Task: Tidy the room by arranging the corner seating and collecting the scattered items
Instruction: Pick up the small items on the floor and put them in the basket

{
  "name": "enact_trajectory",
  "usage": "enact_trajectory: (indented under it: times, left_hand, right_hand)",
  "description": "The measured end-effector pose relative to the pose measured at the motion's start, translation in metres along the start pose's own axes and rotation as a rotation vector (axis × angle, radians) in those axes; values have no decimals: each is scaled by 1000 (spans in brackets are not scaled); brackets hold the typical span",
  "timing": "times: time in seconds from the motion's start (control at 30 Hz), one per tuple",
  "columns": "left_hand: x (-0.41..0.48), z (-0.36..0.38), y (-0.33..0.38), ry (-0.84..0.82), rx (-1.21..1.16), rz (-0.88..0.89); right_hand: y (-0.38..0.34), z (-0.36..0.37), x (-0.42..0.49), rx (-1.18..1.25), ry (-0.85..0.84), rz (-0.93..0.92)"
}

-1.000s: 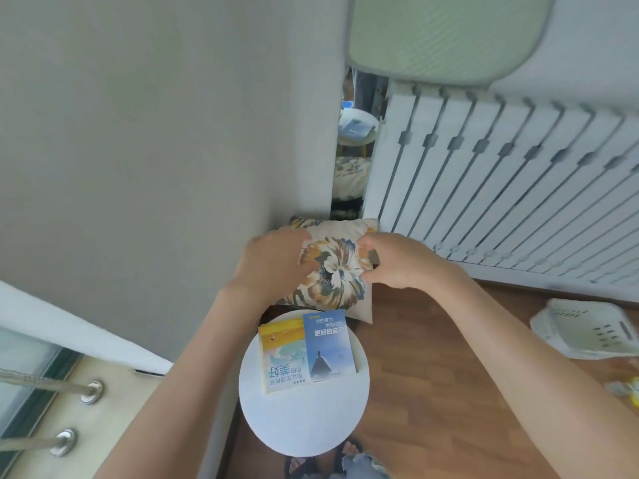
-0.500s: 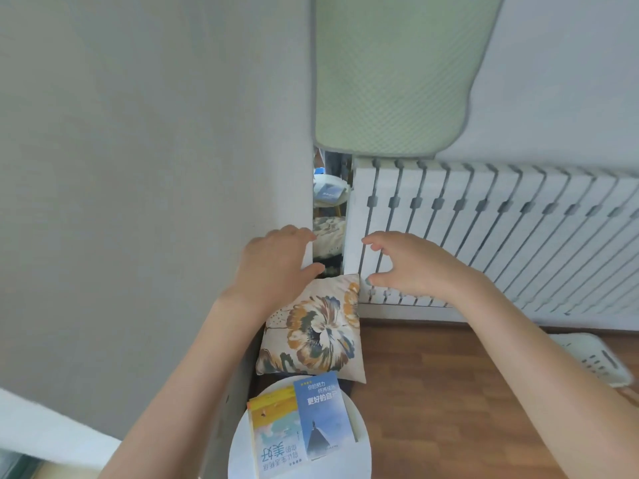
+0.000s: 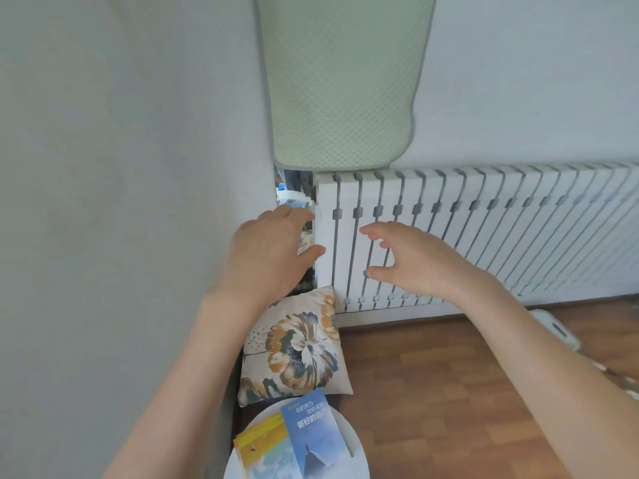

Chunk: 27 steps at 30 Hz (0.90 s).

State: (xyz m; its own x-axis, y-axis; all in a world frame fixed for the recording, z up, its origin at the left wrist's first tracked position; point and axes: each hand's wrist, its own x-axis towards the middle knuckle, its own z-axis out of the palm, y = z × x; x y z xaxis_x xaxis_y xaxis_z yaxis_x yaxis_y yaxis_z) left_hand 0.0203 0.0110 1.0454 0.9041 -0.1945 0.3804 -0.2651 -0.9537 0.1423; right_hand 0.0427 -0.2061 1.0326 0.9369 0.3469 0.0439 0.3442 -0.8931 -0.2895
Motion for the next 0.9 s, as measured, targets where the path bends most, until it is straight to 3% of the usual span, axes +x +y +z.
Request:
enact_trajectory:
  times: [0.43, 0.9]
  left_hand:
    - [29, 15, 72, -25, -65, 210]
    - [63, 52, 250, -79, -92, 364]
  right_hand:
    - [59, -37, -60, -22, 101, 193]
    - [209, -92, -152, -10, 194, 321]
